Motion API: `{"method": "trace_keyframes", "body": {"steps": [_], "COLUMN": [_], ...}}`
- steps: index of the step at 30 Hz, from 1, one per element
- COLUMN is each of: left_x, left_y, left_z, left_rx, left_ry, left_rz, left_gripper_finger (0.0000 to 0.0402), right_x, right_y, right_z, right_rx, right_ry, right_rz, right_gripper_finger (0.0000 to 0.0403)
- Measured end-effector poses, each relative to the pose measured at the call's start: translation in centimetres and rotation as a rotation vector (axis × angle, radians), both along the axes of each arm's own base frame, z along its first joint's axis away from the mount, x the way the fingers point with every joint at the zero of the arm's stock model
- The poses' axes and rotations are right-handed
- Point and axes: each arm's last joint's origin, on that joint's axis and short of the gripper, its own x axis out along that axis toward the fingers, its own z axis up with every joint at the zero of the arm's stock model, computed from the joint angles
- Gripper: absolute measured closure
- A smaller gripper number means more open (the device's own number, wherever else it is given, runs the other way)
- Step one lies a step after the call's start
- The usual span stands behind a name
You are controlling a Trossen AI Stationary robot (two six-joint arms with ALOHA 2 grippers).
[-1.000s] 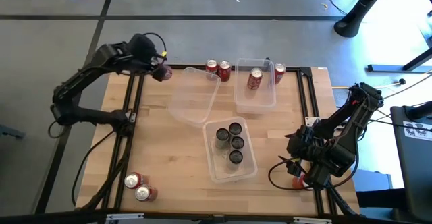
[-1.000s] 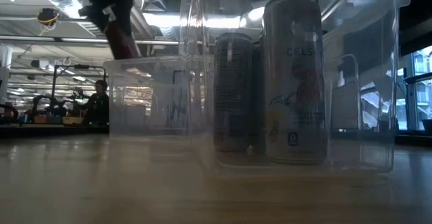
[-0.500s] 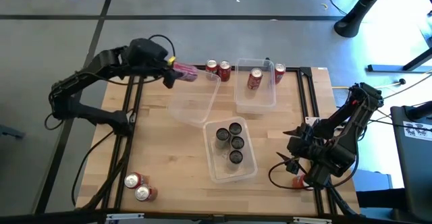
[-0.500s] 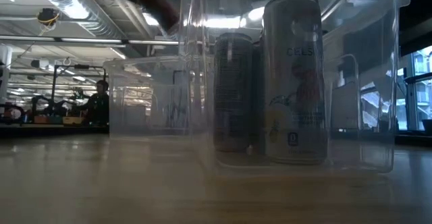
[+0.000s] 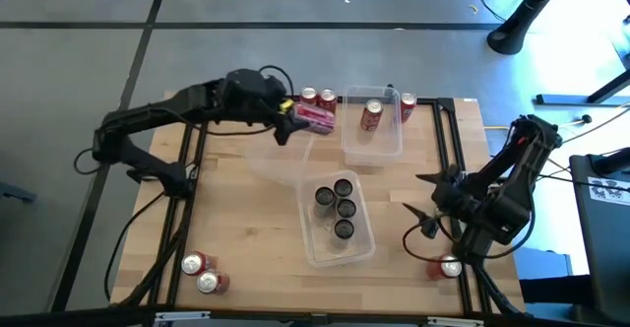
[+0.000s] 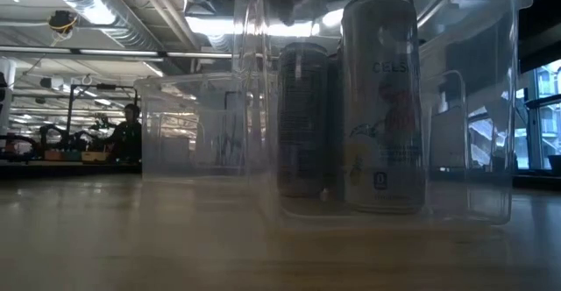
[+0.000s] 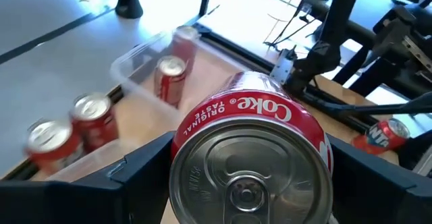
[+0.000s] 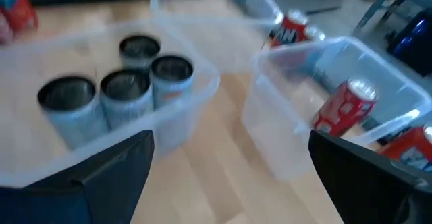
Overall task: Sort soda cans
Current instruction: Put the red/white soda can into the right transparent bin
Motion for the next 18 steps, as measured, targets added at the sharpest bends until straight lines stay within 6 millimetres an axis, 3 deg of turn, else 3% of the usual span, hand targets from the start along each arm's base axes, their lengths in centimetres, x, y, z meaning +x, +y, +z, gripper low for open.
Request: {"method": "trace_keyframes", "body": {"steps": [12, 18], "left_x": [5.4, 8.3], "left_y": [0.6, 0.3], "left_z": [-1.9, -1.5], "left_rx": [-0.024, 0.015], "left_ry": [-0.107, -0.12], "left_rz": [-0.142, -0.19], "left_gripper_finger": [0.0094, 0.0094], "right_x": [2.3, 3.2], "right_y": [-2.3, -3.7], "right_z": [0.1, 1.1], "right_rx": [-0.037, -0.121], "right_ry": [0.06, 0.049], "right_rz": [-0.102, -0.15], "right_gripper_finger": [0.0013, 0.0071]}}
